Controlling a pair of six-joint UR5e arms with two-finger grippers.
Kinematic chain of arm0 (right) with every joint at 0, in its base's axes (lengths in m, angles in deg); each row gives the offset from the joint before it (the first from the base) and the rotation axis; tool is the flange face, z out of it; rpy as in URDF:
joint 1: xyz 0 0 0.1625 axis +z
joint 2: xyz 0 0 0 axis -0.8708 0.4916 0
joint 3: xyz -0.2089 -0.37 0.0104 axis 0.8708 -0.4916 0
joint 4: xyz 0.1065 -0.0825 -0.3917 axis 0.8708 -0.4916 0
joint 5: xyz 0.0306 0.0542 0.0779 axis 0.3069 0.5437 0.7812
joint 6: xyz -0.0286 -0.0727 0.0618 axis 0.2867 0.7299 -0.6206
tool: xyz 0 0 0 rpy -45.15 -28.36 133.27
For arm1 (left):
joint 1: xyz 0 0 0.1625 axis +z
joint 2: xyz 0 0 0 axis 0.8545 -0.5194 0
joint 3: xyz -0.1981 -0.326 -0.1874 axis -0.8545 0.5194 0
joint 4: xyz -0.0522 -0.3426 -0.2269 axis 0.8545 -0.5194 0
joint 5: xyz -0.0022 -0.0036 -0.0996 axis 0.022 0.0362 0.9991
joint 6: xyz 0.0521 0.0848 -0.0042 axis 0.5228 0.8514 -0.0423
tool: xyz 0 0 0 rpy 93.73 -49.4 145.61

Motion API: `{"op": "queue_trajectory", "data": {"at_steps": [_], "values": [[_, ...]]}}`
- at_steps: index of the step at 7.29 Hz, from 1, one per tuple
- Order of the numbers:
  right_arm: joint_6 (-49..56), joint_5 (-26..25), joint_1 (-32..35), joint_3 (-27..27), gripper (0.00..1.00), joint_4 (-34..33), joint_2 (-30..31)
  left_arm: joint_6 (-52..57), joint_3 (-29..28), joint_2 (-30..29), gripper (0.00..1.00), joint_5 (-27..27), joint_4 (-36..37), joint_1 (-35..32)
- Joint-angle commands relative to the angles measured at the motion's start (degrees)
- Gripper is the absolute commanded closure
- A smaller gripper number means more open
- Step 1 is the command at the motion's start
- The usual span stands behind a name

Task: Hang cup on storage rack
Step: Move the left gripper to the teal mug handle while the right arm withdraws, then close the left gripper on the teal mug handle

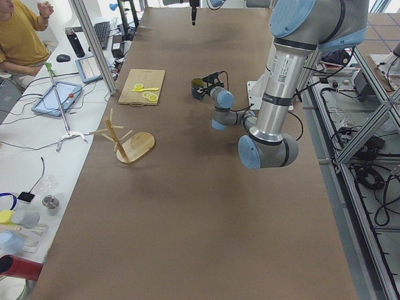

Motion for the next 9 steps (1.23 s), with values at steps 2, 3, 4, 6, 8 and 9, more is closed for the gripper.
{"op": "queue_trajectory", "data": {"at_steps": [2, 3, 4, 6, 8, 9], "values": [[0.4, 0.1, 0.6, -0.2, 0.00, 0.0, -0.2, 0.9, -1.3, -0.2, 0.03, -4.3, 0.6, 1.1], [0.4, 0.1, 0.5, -0.3, 0.00, 0.0, -0.4, 0.9, -1.2, -0.9, 0.03, -4.2, 4.0, -2.4], [0.3, 0.1, 0.6, -0.2, 0.00, 0.0, -0.3, 2.5, -1.4, -1.0, 0.03, -4.3, 4.7, -3.3], [0.4, 0.0, 1.0, 0.0, 0.00, 0.5, 1.0, 6.3, -4.5, -2.4, 0.03, -4.3, 4.7, -3.1], [2.5, 0.3, 2.4, -0.1, 0.00, 0.6, 2.1, 6.9, -5.6, -3.1, 0.03, -4.3, 4.7, -2.5], [2.6, 0.3, 2.4, -0.2, 0.00, 0.6, 2.1, 7.0, -6.2, -3.5, 0.03, -4.3, 4.7, -2.3]]}}
